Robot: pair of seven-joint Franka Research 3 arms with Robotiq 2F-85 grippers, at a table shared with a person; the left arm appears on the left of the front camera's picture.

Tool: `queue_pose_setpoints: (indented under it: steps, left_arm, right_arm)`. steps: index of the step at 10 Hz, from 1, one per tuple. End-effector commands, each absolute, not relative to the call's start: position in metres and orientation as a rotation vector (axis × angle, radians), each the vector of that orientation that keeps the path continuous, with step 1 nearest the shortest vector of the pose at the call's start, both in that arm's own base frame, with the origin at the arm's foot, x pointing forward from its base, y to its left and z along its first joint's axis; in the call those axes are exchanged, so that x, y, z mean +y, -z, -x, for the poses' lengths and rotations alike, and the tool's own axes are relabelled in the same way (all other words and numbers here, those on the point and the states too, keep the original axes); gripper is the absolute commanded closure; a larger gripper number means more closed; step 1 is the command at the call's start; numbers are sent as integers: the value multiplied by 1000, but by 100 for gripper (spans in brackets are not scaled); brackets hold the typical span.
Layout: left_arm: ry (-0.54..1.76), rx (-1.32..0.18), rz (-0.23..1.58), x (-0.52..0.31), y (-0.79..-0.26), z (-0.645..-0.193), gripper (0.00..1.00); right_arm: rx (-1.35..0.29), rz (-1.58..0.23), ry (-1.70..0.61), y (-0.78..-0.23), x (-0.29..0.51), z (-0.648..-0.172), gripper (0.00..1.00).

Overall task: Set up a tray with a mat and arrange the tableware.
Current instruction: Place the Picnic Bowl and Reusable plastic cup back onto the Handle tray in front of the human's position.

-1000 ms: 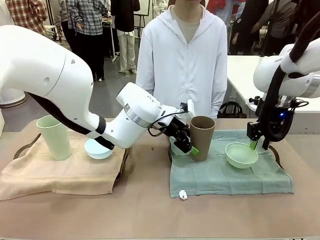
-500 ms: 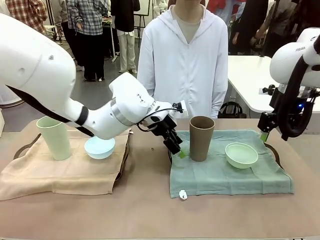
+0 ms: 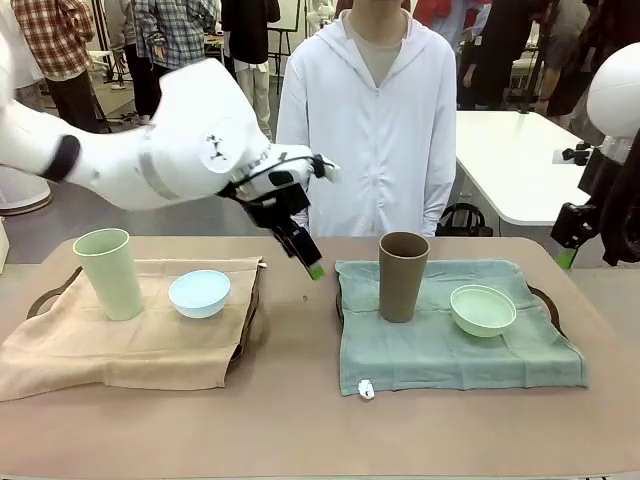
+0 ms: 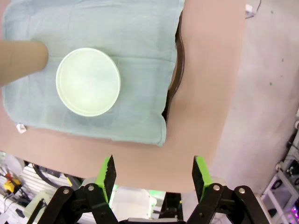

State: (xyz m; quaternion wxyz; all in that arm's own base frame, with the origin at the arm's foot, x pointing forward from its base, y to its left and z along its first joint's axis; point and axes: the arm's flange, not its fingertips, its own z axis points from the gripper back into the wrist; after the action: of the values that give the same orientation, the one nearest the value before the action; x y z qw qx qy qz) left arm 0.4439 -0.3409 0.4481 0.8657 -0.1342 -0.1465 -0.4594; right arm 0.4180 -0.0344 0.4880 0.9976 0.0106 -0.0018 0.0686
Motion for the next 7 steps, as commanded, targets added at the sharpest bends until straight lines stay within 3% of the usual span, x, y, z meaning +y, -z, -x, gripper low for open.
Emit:
queue_pose_setpoints:
  steps: [1, 4, 7]
  left_arm:
    - [680, -184, 121, -347, -470, -428, 0]
    - [568, -137, -7, -339, -504, -409, 0]
    - [591, -193, -4, -320, -494, -412, 0]
  right_arm:
    - [7, -55, -176, -485, -39, -409, 16]
    - [-2, -53, -158, -496, -37, -403, 16]
    - [3, -33, -152, -496, -38, -409, 16]
